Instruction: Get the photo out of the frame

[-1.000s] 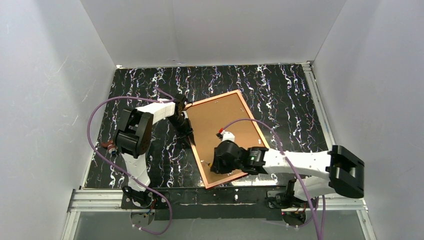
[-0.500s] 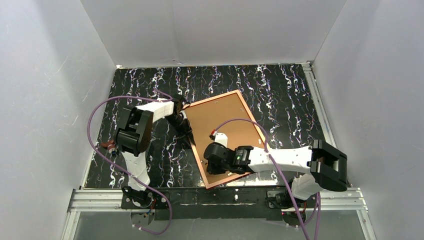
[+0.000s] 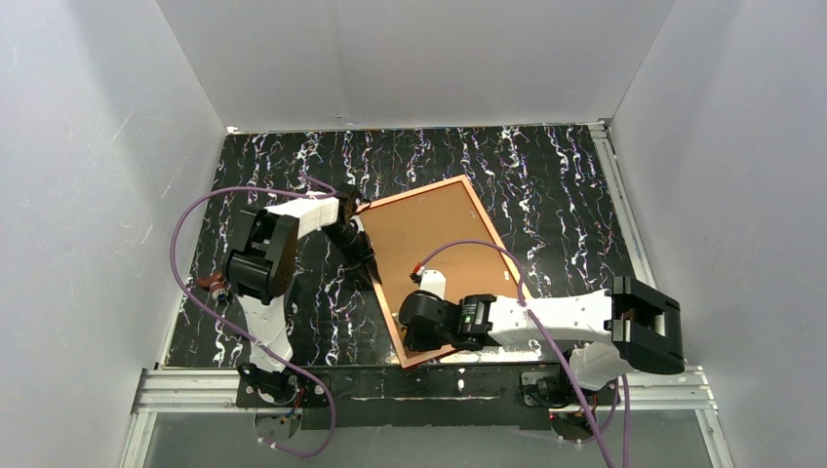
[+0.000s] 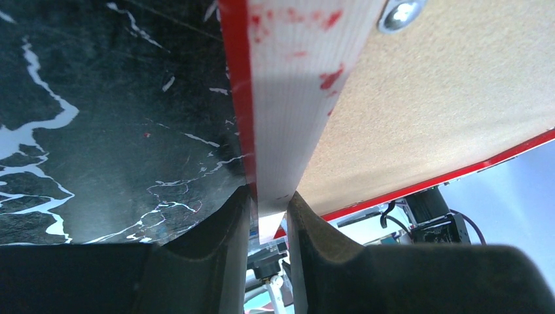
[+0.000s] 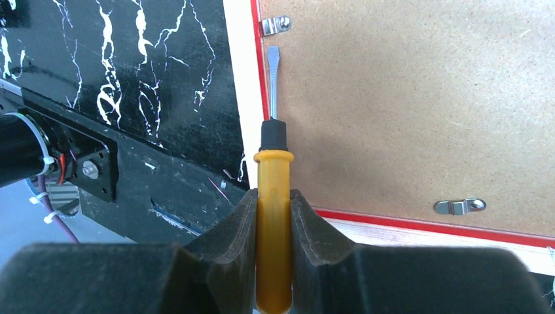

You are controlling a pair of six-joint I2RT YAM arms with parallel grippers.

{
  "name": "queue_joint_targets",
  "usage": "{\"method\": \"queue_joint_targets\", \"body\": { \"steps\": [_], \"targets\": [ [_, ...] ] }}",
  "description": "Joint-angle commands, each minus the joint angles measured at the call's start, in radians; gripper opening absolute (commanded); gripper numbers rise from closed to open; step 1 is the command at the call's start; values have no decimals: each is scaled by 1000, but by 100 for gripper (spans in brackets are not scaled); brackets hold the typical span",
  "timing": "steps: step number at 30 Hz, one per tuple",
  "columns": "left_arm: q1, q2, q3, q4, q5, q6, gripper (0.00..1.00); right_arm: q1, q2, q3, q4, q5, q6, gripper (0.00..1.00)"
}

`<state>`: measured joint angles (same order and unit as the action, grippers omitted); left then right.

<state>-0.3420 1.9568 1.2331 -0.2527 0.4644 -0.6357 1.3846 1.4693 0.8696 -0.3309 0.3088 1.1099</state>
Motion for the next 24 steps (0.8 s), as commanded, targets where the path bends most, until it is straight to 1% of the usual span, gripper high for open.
{"method": "queue_joint_targets", "body": {
  "steps": [1,9,16,20,24],
  "targets": [
    [6,16,-8,-123,21,-20,0,9,-32,-22,30,16,30,1],
    [6,15,-18,-114,29,-30,0,7,40,51,23,10,-27,1],
    [6,16,-71,-68,62,-84,0,-3,84,92,19,75,-50,1],
    [7,13,-81,-64,67,-90,0,-22,98,114,-3,136,-41,1],
    [7,12,-91,-59,73,-95,0,-44,84,100,50,166,-43,1]
  ]
}}
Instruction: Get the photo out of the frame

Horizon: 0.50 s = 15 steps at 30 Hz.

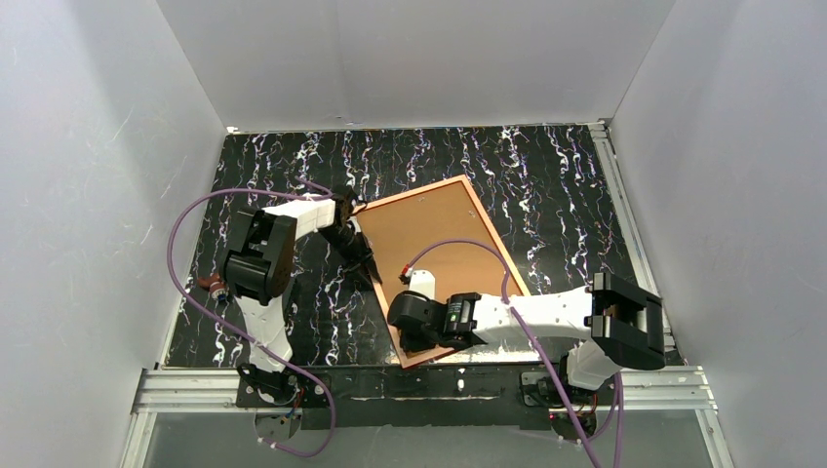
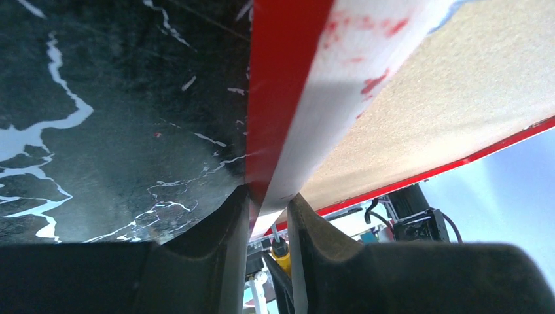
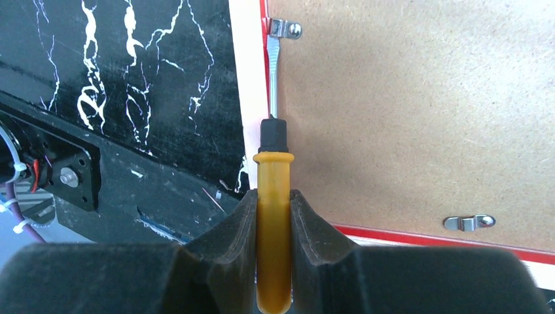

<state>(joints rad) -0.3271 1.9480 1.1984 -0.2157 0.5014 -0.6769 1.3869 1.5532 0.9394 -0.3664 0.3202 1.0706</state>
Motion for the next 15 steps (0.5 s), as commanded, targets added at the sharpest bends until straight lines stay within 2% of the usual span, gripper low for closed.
{"method": "queue_joint_targets", "body": {
  "steps": [1,8,15],
  "targets": [
    [-8,21,-58,-93,39,-57,0,-53,-5,15,124,157,-9,1],
    [-8,18,-63,-86,46,-60,0,-130,-55,-58,294,96,-3,1],
    [-5,15,-54,-97,39,-52,0,-167,-100,-16,245,73,-27,1]
  ]
}}
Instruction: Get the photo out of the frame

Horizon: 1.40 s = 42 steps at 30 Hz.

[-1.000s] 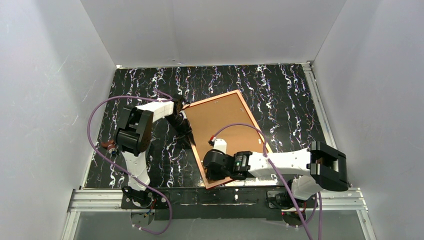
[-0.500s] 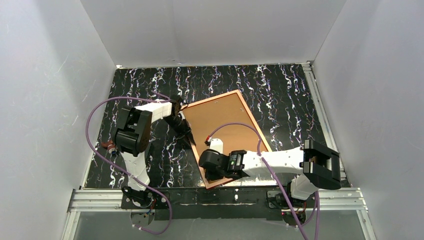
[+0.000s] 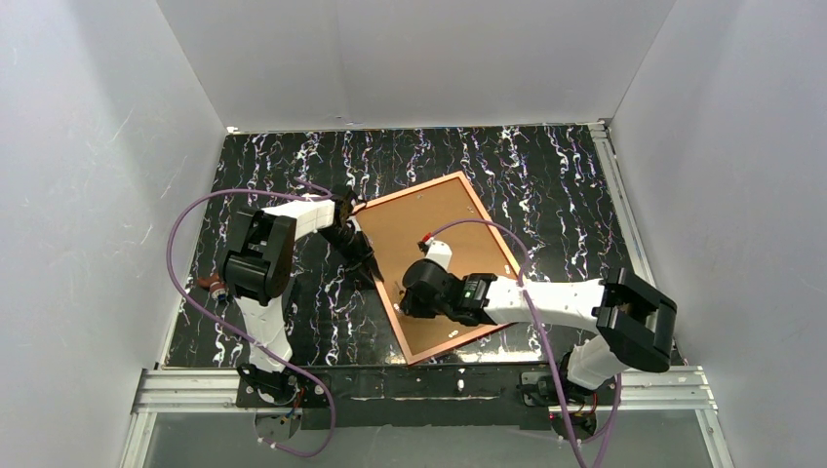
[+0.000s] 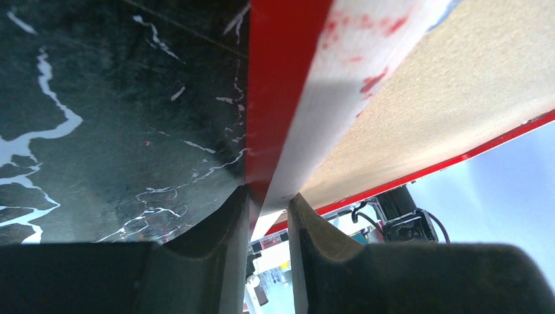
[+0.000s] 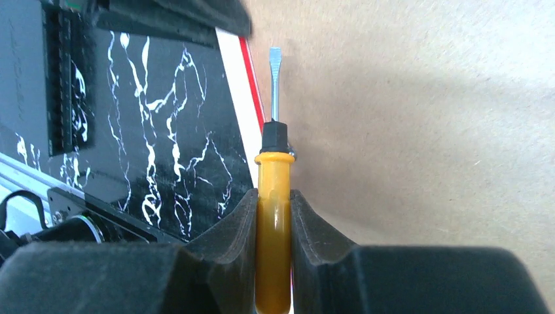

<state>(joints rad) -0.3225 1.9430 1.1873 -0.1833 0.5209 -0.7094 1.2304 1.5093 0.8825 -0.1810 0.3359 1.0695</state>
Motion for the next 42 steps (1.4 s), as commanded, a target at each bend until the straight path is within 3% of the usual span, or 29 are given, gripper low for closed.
{"method": "queue_joint_targets", "body": {
  "steps": [1,8,16,21,26,29,35,42],
  "targets": [
    [-8,20,-42,-132,17,-17,0,-13,-75,44,55,57,-40,1],
    [-7,2,-18,-164,-28,16,0,-18,-306,6,-66,105,-125,1],
    [20,5,76,-262,-120,104,0,-24,-567,-295,-175,158,31,1],
    [34,5,109,-299,-161,139,0,-33,-677,-389,-185,185,87,1],
    [37,18,124,-313,-148,144,0,-39,-647,-395,-157,168,95,1],
    [44,17,138,-329,-170,160,0,-53,-553,-318,-224,159,82,1],
    [90,55,166,-344,-137,163,0,-201,-383,-153,-381,114,-15,1],
    [96,75,183,-369,-153,172,0,-331,-473,-9,-544,218,-100,1]
  ]
}}
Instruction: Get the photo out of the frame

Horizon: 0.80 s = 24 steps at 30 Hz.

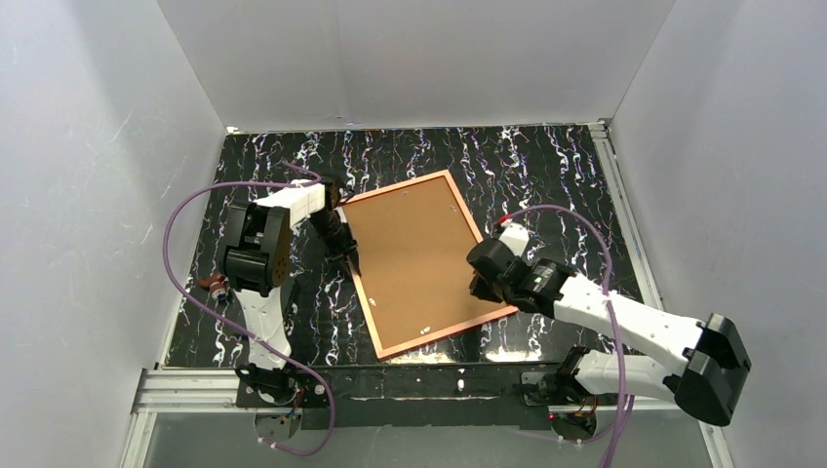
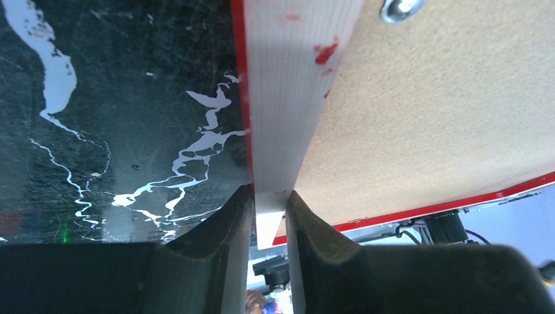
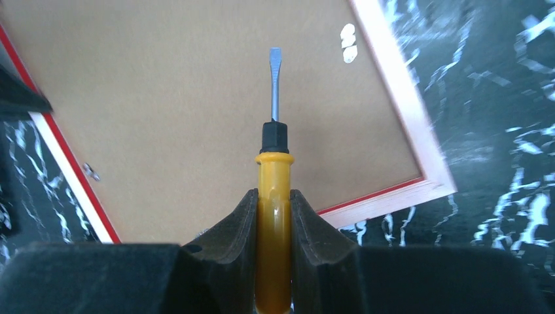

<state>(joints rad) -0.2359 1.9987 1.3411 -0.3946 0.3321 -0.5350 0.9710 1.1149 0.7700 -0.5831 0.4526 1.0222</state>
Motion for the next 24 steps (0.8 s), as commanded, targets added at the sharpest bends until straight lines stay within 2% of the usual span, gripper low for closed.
{"method": "queue_joint_targets", "body": {
  "steps": [1,5,8,12,16,19,24],
  "targets": [
    [10,19,31,-156,51,-9,0,-106,-102,108,-178,124,-41,1],
    [9,-8,3,-132,56,-24,0,-328,-218,75,-378,190,81,1],
    [10,10,13,-132,83,-38,0,-595,-282,12,-460,145,108,1],
    [13,-8,4,-110,150,-71,0,-837,-345,-100,-384,76,20,1],
    [14,-29,-20,-89,145,-78,0,-1099,-309,-174,-307,-52,-61,1],
    [14,-19,-13,-89,172,-85,0,-1213,-287,-196,-301,-58,-58,1],
    [22,-35,-20,-89,155,-86,0,-1267,-318,-214,-333,15,27,1]
  ]
}}
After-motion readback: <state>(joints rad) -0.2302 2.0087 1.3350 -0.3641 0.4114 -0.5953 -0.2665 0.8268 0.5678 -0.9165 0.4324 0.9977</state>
